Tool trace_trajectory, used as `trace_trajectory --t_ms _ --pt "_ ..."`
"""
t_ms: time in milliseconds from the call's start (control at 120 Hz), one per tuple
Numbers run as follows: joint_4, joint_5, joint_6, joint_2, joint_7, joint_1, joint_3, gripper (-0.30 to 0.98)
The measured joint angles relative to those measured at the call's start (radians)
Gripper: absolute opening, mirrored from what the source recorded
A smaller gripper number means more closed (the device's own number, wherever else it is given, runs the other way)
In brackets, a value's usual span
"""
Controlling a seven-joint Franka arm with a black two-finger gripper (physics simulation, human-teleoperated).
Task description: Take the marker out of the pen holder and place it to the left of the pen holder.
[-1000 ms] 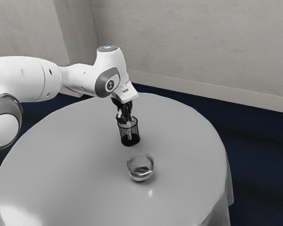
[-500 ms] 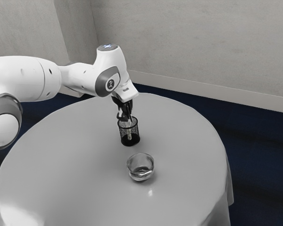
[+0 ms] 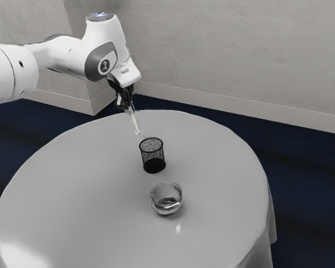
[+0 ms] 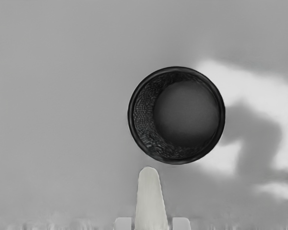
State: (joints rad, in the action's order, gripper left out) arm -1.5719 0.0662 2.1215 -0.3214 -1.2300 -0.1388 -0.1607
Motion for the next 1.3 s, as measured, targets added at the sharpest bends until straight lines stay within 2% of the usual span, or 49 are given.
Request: trace_trajectory --t_ms 75,283,400,508,667,850,1008,1042,1092,1108,1142,1175,1225,1258,1300 --pt "0.007 0.093 -0.008 -0.011 0.002 0.005 -0.027 -0.1" --pt "-0.006 0.519 -0.019 -0.128 0.061 0.008 -0.042 -0.1" --pt "-0.013 0.691 -0.032 -0.194 0.115 0.003 -0.037 -0.1" --pt "-0.016 0.781 -0.057 -0.225 0.169 -0.002 -0.029 -0.1" --pt "-0.018 0.827 -0.08 -0.242 0.239 -0.004 0.013 -0.08" --pt "-0.017 0.815 -0.116 -0.24 0.293 -0.004 0.031 0.32" --pt "-0.012 0.791 -0.131 -0.232 0.327 -0.005 0.033 0.51" --pt "-0.008 0.764 -0.134 -0.219 0.332 -0.005 0.033 0.54" --pt "0.015 0.688 -0.153 -0.188 0.336 -0.008 0.032 0.57" --pt "0.021 0.657 -0.162 -0.173 0.337 -0.01 0.03 0.58" --pt "0.037 0.548 -0.198 -0.113 0.345 -0.016 0.008 0.59" --pt "0.047 0.402 -0.248 -0.026 0.369 -0.072 -0.097 0.61" --pt "0.061 0.241 -0.345 0.103 0.42 -0.364 -0.44 0.62" --pt "0.106 0.167 -0.412 0.158 0.454 -0.527 -0.637 0.63" --pt "0.17 0.131 -0.494 0.195 0.493 -0.627 -0.765 0.64"
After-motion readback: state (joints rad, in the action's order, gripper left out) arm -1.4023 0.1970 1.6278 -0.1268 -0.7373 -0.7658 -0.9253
